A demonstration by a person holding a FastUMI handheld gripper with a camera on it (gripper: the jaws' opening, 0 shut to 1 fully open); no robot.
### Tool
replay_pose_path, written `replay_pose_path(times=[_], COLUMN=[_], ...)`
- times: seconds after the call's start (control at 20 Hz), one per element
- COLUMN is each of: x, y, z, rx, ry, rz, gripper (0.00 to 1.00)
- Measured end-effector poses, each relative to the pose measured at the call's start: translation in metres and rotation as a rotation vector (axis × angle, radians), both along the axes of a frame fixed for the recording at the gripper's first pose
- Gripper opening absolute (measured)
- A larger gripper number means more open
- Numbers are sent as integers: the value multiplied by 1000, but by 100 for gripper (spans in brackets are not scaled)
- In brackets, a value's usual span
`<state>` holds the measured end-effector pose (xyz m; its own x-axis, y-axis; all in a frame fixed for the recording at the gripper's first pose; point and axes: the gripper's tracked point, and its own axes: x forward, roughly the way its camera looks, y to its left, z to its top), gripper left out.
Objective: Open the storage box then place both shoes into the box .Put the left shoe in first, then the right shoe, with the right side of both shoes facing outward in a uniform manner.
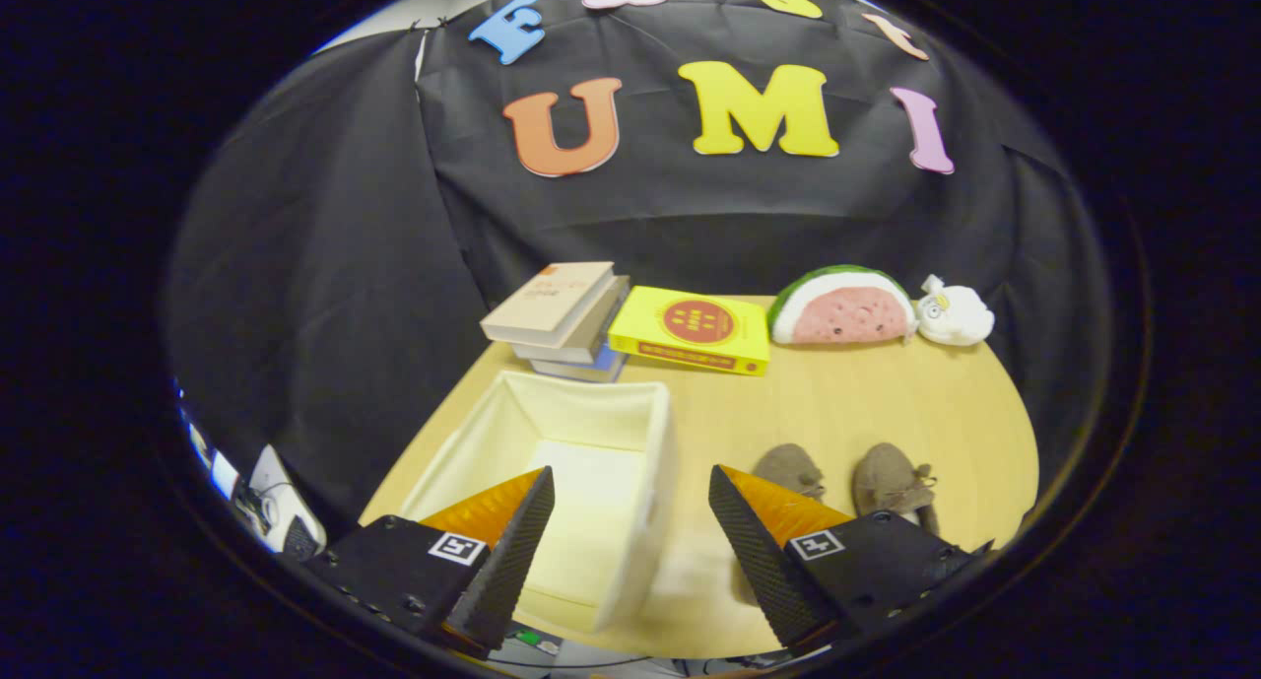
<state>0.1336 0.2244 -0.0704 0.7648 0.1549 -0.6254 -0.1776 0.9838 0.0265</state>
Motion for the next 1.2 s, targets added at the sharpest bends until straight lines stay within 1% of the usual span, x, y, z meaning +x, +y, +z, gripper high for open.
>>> replay_pose_path(times=[0.1,0.2,0.3,0.35,0.4,0.5,0.6,0.65,0.8,0.85,0.95,1.0,1.05,1.1,1.15,1.2], x=[4,5,5,4,3,6,11,12,25,28,27,25,25,28,28,28], y=[-34,-69,-99,-110,-119,-137,-140,-141,-158,-156,-154,-152,-149,-149,-148,-147], z=[-17,-37,-66,-81,-97,-118,-135,-141,-154,-156,-162,-166,-169,-167,-163,-165], rx=[-32,-100,-162,-181,-189,-208,-175,-170,-236,-228,-213,-198,-177,-183,-185,-179], ry=[27,77,162,222,279,354,405,431,453,465,491,533,543,545,552,557], rz=[-27,-67,-79,-72,-72,-91,-99,-95,-102,-96,-84,-80,-75,-63,-44,-54], gripper=[96,96,95,94,88,77,75,70,54,48,33,26,18,10,9,5])
